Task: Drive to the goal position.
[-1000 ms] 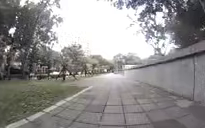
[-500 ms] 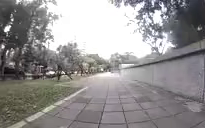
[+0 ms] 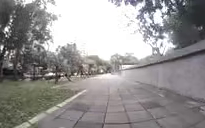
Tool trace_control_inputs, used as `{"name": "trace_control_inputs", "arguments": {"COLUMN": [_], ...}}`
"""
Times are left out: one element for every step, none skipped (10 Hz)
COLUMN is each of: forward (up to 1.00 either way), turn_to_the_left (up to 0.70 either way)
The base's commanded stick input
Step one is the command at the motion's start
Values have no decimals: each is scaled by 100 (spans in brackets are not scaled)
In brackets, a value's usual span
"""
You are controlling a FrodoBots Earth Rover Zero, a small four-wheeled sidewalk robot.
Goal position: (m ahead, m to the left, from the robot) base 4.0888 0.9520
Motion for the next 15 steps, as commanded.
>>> {"name": "trace_control_inputs", "arguments": {"forward": [70,70,70,70,70,70,70,70,70,70,70,70,70,70,70], "turn_to_the_left": [0,-7,-14,-14,-14,-14,-14,-14,-14,-14,-14,-14,-14,-8,0]}}
